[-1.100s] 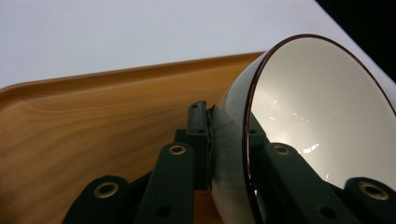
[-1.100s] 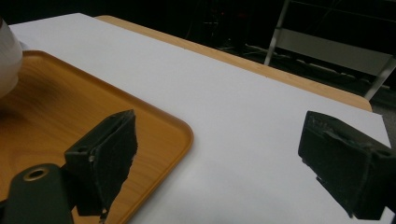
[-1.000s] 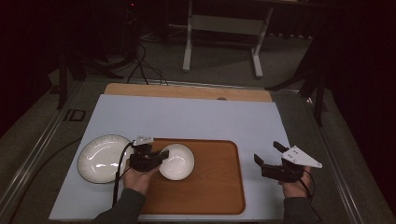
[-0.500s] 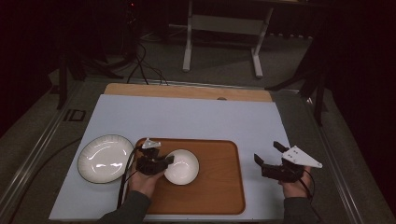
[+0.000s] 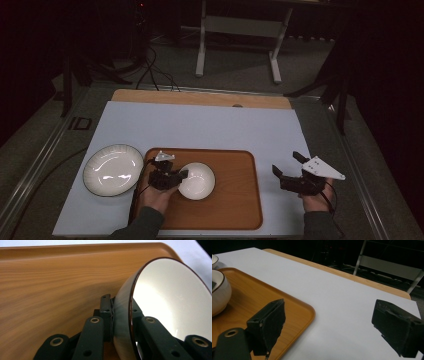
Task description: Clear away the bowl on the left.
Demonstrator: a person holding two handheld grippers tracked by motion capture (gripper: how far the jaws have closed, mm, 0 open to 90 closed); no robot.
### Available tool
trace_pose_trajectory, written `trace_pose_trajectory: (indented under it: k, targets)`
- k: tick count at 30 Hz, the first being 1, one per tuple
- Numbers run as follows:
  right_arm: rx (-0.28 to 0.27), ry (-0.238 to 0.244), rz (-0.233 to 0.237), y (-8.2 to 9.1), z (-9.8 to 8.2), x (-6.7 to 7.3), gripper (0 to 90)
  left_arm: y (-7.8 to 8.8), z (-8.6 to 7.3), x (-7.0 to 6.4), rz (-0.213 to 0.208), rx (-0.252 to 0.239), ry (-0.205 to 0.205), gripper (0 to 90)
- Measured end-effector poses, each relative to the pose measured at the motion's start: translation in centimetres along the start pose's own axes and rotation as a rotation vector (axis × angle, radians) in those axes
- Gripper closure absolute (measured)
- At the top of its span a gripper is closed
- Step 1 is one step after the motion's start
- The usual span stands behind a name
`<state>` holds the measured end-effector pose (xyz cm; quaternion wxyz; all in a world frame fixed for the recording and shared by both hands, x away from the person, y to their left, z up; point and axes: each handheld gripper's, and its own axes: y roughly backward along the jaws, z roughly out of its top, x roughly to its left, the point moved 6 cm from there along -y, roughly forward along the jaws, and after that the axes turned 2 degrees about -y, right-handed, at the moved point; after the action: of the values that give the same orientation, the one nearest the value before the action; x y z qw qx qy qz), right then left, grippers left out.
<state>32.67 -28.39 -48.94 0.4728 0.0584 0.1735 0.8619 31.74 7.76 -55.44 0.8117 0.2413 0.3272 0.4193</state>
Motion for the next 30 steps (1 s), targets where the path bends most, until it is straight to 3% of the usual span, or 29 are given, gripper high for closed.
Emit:
trace_pose_trajectory:
  k: [3,12,16,23,30]
  targets:
    - [0.001,0.0,0.0,0.0,0.0,0.0,11.3,0.0,-0.1,0.1,0.019,0.015,-0.005,79.5]
    - [0.0,-0.001,-0.002,0.0,0.0,0.0,11.3,0.0,-0.3,0.1,0.002,0.052,0.004,73.9]
    - [-0.001,-0.003,-0.003,0.1,0.0,-0.1,11.3,0.4,0.0,0.0,-0.004,0.023,-0.004,68.1]
    - [-0.001,-0.004,-0.003,0.1,0.0,-0.1,11.3,1.9,0.9,0.4,0.067,-0.014,-0.062,60.3]
    - [-0.002,-0.003,-0.003,0.1,0.0,0.0,11.3,4.0,2.3,0.7,0.107,-0.079,-0.127,53.8]
